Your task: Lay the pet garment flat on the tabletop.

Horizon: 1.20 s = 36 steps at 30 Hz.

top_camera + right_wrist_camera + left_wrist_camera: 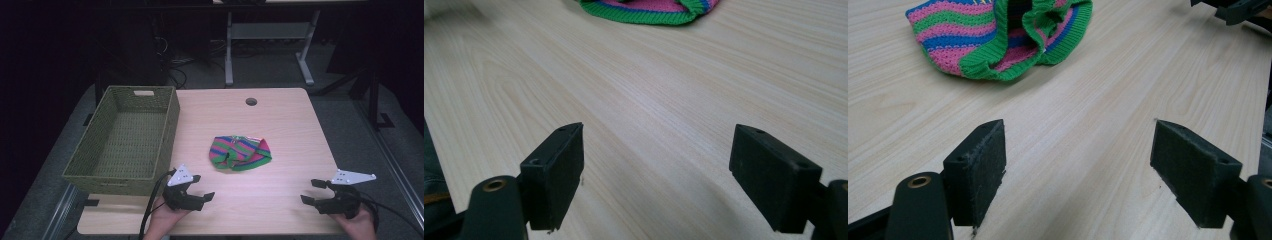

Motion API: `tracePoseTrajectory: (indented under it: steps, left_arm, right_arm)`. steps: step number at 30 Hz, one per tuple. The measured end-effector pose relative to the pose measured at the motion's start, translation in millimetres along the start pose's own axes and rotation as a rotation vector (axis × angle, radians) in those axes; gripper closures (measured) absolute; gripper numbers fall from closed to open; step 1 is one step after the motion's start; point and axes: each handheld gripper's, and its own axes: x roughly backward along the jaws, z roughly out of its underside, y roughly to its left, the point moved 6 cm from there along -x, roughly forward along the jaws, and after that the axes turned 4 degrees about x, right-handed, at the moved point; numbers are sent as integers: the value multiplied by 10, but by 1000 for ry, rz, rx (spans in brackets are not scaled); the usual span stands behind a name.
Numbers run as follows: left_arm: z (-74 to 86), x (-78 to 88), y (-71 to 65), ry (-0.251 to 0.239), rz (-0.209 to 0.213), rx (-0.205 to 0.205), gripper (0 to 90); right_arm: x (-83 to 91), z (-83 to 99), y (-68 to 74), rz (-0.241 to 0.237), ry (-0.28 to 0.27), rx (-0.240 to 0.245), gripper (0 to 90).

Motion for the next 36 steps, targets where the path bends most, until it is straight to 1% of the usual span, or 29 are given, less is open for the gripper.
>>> tracePoseTrajectory:
  steps: [4, 6, 7, 8, 9, 10, 12, 13, 15, 17, 18, 19, 21, 23, 24, 26, 27, 28, 30, 32, 33, 35, 36]
  left_arm:
    - [9, -17, -1, 8, 2, -2, 219]
    - [11, -18, -6, 9, 2, -8, 219]
    - [16, -12, -12, 12, -2, -19, 219]
    - [18, -10, -13, 15, -2, -22, 219]
    - [17, -2, -11, 13, -4, -24, 219]
    - [15, 7, -12, 7, -1, -18, 219]
    - [16, 16, -5, 4, -2, -18, 219]
    - [21, 27, -3, 1, -4, -12, 219]
    - [20, 38, 0, -1, -6, -14, 219]
    - [13, 40, 7, -3, -7, -18, 219]
    - [13, 40, 7, -3, -7, -18, 219]
    - [9, 36, 20, -3, -6, -15, 219]
    - [0, 34, 22, -17, 18, 15, 219]
    - [-8, 38, 27, -23, 26, 24, 219]
    - [-9, 37, 28, -23, 25, 23, 219]
    - [-6, 30, 29, -17, 22, 19, 219]
    - [-4, 28, 29, -16, 20, 17, 219]
    - [1, 29, 31, -12, 16, 14, 219]
    - [7, 34, 29, -15, 16, 15, 219]
    - [9, 36, 29, -15, 17, 15, 220]
    - [5, 41, 25, -17, 22, 17, 219]
    - [-3, 43, 17, -20, 24, 17, 219]
    - [-3, 43, 17, -20, 24, 17, 219]
  right_arm:
    - [-6, 24, -27, 1, 6, -3, 209]
    - [-5, 29, -34, 2, 3, -10, 201]
    - [-7, 24, -29, -3, 6, -17, 187]
    - [-14, 15, -33, -5, 7, -3, 181]
    - [-18, 1, -21, -3, 8, -1, 176]
    - [-28, -15, -17, 1, 7, 7, 167]
    - [-53, -50, -5, -8, 16, 16, 160]
    - [-70, -70, 4, -12, 19, 18, 160]
    - [-101, -107, 6, -5, 19, 22, 161]
    - [-127, -145, 22, -25, 23, 29, 161]
    - [-127, -145, 22, -25, 23, 29, 161]
    - [-149, -183, 29, -38, 33, 31, 160]
    - [-164, -218, 32, -45, 46, 42, 161]
    - [-179, -246, 46, -60, 49, 45, 161]
    - [-183, -257, 52, -63, 54, 47, 162]
    - [-191, -284, 64, -92, 53, 60, 165]
    - [-197, -300, 69, -100, 52, 59, 166]
    - [-198, -314, 62, -100, 61, 69, 166]
    - [-214, -358, 56, -110, 61, 71, 166]
    - [-218, -383, 47, -108, 69, 71, 169]
    - [-241, -439, 35, -125, 77, 70, 191]
    - [-265, -492, 29, -133, 102, 82, 190]
    - [-265, -492, 29, -133, 102, 82, 190]
